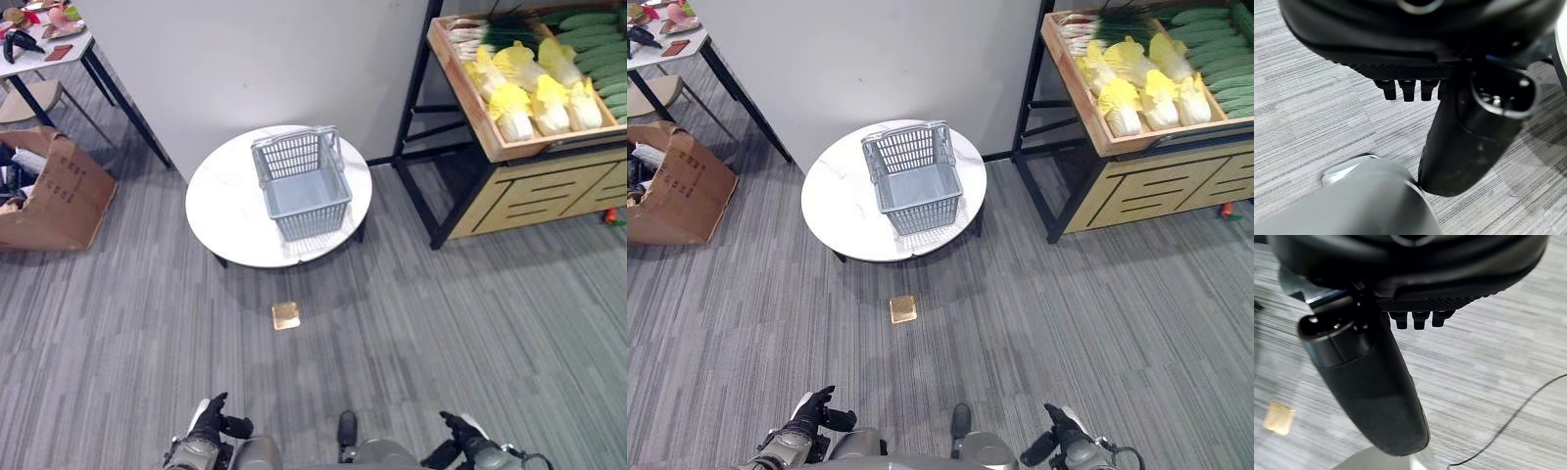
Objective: Get the vegetables into the basket
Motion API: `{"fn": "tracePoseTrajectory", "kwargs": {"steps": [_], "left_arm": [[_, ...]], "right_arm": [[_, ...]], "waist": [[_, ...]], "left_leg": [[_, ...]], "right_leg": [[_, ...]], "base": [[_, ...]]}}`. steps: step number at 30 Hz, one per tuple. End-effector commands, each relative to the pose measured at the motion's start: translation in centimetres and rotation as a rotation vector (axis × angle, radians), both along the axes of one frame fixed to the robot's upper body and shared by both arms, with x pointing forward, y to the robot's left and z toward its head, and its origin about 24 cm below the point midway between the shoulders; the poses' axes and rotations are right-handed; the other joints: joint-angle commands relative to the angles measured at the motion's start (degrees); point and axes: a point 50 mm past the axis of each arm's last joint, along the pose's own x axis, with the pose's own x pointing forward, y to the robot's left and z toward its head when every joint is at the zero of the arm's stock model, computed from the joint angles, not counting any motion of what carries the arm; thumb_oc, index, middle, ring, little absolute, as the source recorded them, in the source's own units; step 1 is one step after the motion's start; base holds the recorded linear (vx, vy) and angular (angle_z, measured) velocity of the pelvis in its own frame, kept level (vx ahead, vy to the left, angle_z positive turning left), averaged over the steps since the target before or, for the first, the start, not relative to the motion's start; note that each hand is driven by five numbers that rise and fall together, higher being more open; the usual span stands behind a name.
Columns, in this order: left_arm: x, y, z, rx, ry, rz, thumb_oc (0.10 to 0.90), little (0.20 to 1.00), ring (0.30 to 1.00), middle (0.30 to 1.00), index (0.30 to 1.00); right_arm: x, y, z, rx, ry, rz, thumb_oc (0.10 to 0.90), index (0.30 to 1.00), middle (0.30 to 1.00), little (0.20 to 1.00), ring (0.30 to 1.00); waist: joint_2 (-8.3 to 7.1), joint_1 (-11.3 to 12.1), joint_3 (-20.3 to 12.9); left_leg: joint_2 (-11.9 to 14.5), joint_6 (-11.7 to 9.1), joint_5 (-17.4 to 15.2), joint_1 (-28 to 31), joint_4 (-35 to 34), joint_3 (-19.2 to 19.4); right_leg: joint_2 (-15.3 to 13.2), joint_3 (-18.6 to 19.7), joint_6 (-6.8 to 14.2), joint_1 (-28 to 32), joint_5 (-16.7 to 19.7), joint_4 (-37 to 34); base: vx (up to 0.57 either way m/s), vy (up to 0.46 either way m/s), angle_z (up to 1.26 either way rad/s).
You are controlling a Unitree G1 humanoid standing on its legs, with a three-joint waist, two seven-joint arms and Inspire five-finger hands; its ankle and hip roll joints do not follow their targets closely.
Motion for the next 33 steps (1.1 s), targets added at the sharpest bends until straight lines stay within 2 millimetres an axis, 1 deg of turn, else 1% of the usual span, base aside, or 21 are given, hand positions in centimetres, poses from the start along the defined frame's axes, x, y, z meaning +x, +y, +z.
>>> {"fn": "tracePoseTrajectory", "kwargs": {"steps": [1,3,4,5,6,10,11,13,15,16,17,18,19,21,23,25,28,29,30,32,33], "left_arm": [[-0.3,0.6,0.1,0.038,0.009,-0.027,0.900,1.000,1.000,1.000,1.000],[-0.4,0.7,0.0,0.051,0.012,-0.037,0.900,1.000,1.000,1.000,1.000],[-0.4,0.7,0.0,0.051,0.011,-0.037,0.900,1.000,1.000,1.000,1.000],[-1.0,0.9,-0.1,0.066,0.033,-0.051,0.900,1.000,1.000,1.000,1.000],[-1.4,1.1,-0.2,0.080,0.054,-0.068,0.900,1.000,1.000,1.000,1.000],[-2.6,1.3,-0.5,0.089,0.100,-0.081,0.900,1.000,1.000,1.000,1.000],[-2.4,1.4,-0.4,0.091,0.096,-0.086,0.900,1.000,1.000,1.000,1.000],[-2.1,1.7,-0.3,0.105,0.090,-0.102,0.900,1.000,1.000,1.000,1.000],[-1.9,1.9,-0.1,0.114,0.082,-0.109,0.900,1.000,1.000,1.000,1.000],[-1.3,2.1,0.1,0.123,0.065,-0.119,0.900,1.000,1.000,1.000,1.000],[-0.9,2.3,0.3,0.126,0.053,-0.120,0.900,1.000,1.000,1.000,1.000],[-0.9,2.3,0.3,0.126,0.053,-0.120,0.900,1.000,1.000,1.000,1.000],[-0.3,2.5,0.5,0.136,0.030,-0.123,0.900,1.000,1.000,1.000,1.000],[-0.1,2.8,0.7,0.150,0.023,-0.126,0.900,1.000,1.000,1.000,1.000],[-0.1,3.0,0.8,0.153,0.023,-0.123,0.900,1.000,1.000,1.000,1.000],[-0.2,3.5,0.9,0.164,0.033,-0.120,0.900,1.000,1.000,1.000,1.000],[-0.6,3.9,0.8,0.178,0.060,-0.133,0.900,1.000,1.000,1.000,1.000],[-0.6,3.9,0.8,0.178,0.060,-0.133,0.900,1.000,1.000,1.000,1.000],[-0.7,4.0,0.8,0.182,0.068,-0.132,0.900,1.000,1.000,1.000,1.000],[-0.9,4.1,0.8,0.183,0.079,-0.133,0.900,1.000,1.000,1.000,1.000],[-0.9,4.1,0.8,0.182,0.079,-0.133,0.900,1.000,1.000,1.000,1.000]], "right_arm": [[1.3,-1.0,0.8,-0.026,-0.069,-0.029,0.900,1.000,1.000,1.000,1.000],[1.2,-0.9,0.7,-0.033,-0.068,-0.022,0.900,1.000,1.000,1.000,1.000],[1.2,-0.9,0.7,-0.033,-0.068,-0.022,0.900,1.000,1.000,1.000,1.000],[1.2,-0.8,0.7,-0.031,-0.066,-0.010,0.900,1.000,1.000,1.000,1.000],[1.2,-0.8,0.7,-0.031,-0.063,-0.007,0.900,1.000,1.000,1.000,1.000],[0.6,-0.5,0.4,-0.019,-0.046,-0.012,0.900,1.000,1.000,1.000,1.000],[0.6,-0.4,0.3,-0.018,-0.044,-0.012,0.900,1.000,1.000,1.000,1.000],[0.2,-0.1,0.1,-0.012,-0.026,-0.013,0.900,1.000,1.000,1.000,1.000],[0.3,0.1,0.1,-0.008,-0.029,-0.014,0.900,1.000,1.000,1.000,1.000],[0.6,0.4,0.0,0.001,-0.033,-0.008,0.900,1.000,1.000,1.000,1.000],[0.9,0.6,0.0,0.006,-0.037,-0.005,0.900,1.000,1.000,1.000,1.000],[0.9,0.6,0.0,0.006,-0.037,-0.005,0.900,1.000,1.000,1.000,1.000],[1.3,1.0,0.0,0.017,-0.051,-0.002,0.900,1.000,1.000,1.000,1.000],[1.7,1.5,0.0,0.029,-0.061,0.010,0.900,1.000,1.000,1.000,1.000],[1.9,1.8,0.0,0.033,-0.063,0.017,0.900,1.000,1.000,1.000,1.000],[2.5,2.3,0.1,0.047,-0.078,0.026,0.900,1.000,1.000,1.000,1.000],[2.8,2.7,0.1,0.062,-0.084,0.041,0.900,1.000,1.000,1.000,1.000],[2.8,2.7,0.1,0.062,-0.084,0.041,0.900,1.000,1.000,1.000,1.000],[2.7,2.7,0.1,0.063,-0.083,0.040,0.900,1.000,1.000,1.000,1.000],[2.7,2.7,0.1,0.069,-0.091,0.032,0.900,1.000,1.000,1.000,1.000],[2.7,2.7,0.1,0.069,-0.091,0.032,0.900,1.000,1.000,1.000,1.000]], "waist": [[0.43,0.7,1.3],[1.34,1.7,1.5],[1.33,1.7,1.6],[1.76,2.4,1.3],[1.96,2.6,1.1],[1.17,2.6,-0.6],[0.84,2.6,-0.8],[-0.46,2.4,-1.5],[-0.88,2.4,-1.5],[-1.53,2.4,-1.4],[-1.82,2.5,-1.4],[-1.85,2.5,-1.4],[-2.26,2.7,-1.4],[-2.66,2.7,-1.6],[-2.69,2.8,-1.6],[-2.25,3.0,-1.2],[-1.94,2.6,-0.7],[-1.95,2.6,-0.6],[-1.81,2.4,-0.3],[-1.87,1.9,0.2],[-1.79,1.8,0.3]], "left_leg": [[-0.5,5.0,2.6,0.4,-12.4,4.2],[1.5,4.0,8.6,-2.2,-18.4,4.4],[1.5,4.0,8.6,-2.2,-18.5,4.4],[2.4,3.4,10.7,-2.5,-21.5,3.9],[2.9,2.9,11.7,-2.0,-22.1,4.1],[2.7,3.6,10.2,0.0,-21.8,6.2],[2.4,3.9,9.8,0.2,-21.7,6.7],[0.4,5.9,7.0,0.9,-20.4,8.7],[-0.2,6.4,6.0,0.9,-19.6,9.5],[-1.4,7.3,4.5,0.7,-18.3,10.2],[-2.0,7.7,4.0,0.6,-18.1,10.5],[-2.0,7.7,4.0,0.6,-18.1,10.5],[-3.0,8.4,3.2,0.7,-18.1,10.8],[-4.0,9.1,2.6,1.3,-18.9,11.0],[-4.3,9.4,2.5,1.8,-19.6,11.1],[-4.8,10.4,2.3,4.0,-21.7,11.3],[-5.0,10.9,1.5,7.3,-23.1,11.8],[-5.0,10.9,1.4,7.4,-23.1,11.8],[-4.8,10.7,0.9,9.0,-23.8,12.1],[-4.7,10.4,0.0,10.2,-23.6,12.0],[-4.6,10.4,-0.1,10.4,-23.6,11.9]], "right_leg": [[-5.2,3.5,6.6,-2.1,-1.7,5.5],[-4.7,4.2,6.6,0.2,-3.2,5.4],[-4.7,4.2,6.6,0.2,-3.2,5.4],[-4.2,5.5,6.9,2.1,-4.2,5.3],[-4.1,6.3,7.1,3.1,-4.6,5.3],[-5.5,7.7,8.1,5.0,-5.4,5.3],[-5.9,8.1,8.4,4.8,-5.2,5.5],[-8.5,9.4,10.4,4.3,-3.7,6.9],[-9.4,10.0,11.1,3.7,-2.7,7.4],[-10.5,10.9,12.0,2.5,-0.2,8.3],[-11.0,11.3,12.4,1.9,1.3,8.6],[-11.1,11.4,12.4,1.9,1.4,8.5],[-11.9,12.0,13.1,0.9,4.1,8.8],[-12.7,12.3,13.6,0.2,6.6,9.5],[-12.7,12.5,13.6,-0.5,7.7,10.3],[-12.0,12.2,13.4,-2.9,9.0,17.2],[-11.0,10.3,12.8,-6.0,9.5,21.1],[-11.0,10.3,12.8,-5.9,9.5,21.2],[-10.1,8.0,12.2,-8.2,7.8,19.5],[-9.5,6.2,12.1,-9.8,6.2,16.0],[-9.5,6.0,12.0,-9.5,6.1,15.9]], "base": [[0.23,0.128,0.11],[0.23,0.123,-0.03],[0.30,0.150,-0.09],[0.32,0.168,-0.22],[0.43,0.254,-0.44],[0.21,0.165,-0.54],[0.29,0.353,-0.46],[0.24,0.364,-0.19],[0.11,0.220,-0.06],[0.10,0.230,-0.10],[0.09,0.230,-0.09],[0.08,0.221,-0.11],[0.07,0.222,-0.13],[0.08,0.203,-0.11],[0.05,0.137,-0.07],[0.08,0.241,-0.06],[0.09,0.129,-0.13],[0.14,0.069,-0.02],[0.15,0.029,-0.07],[0.16,-0.003,-0.10],[0.13,-0.031,-0.04]]}}
